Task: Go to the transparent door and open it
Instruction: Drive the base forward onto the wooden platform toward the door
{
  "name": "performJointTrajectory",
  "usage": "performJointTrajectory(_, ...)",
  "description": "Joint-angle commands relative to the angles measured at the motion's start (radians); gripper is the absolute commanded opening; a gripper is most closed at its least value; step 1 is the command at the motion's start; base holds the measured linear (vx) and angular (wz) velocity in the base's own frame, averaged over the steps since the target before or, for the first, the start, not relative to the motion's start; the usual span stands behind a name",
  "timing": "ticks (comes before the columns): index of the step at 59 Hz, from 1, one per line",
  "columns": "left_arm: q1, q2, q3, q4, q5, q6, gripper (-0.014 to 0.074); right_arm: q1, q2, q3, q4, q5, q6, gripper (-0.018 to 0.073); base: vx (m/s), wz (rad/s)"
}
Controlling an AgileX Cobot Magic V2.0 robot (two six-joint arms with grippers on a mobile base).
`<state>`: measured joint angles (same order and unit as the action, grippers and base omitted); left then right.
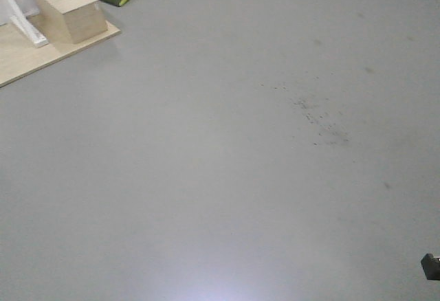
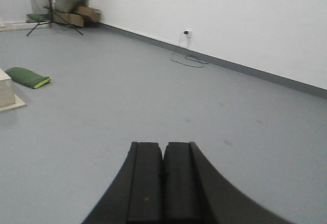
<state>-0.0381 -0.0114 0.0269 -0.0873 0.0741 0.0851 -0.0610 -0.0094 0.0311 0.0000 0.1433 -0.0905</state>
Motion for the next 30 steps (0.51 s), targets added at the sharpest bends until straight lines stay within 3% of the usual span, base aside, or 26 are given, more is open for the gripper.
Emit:
performJointTrajectory(1,-0.003,-0.011,0.030,-0.002,-0.080,-0.007,-0.0006,-0.007,-0.015,0.013,0.000,-0.080,0.002,-0.0008,0.63,0.63)
performJointTrajectory(30,-0.003,-0.011,0.030,-0.002,-0.080,-0.007,-0.0006,-0.007,-0.015,0.013,0.000,-0.080,0.002,-0.0008,0.62,0.67)
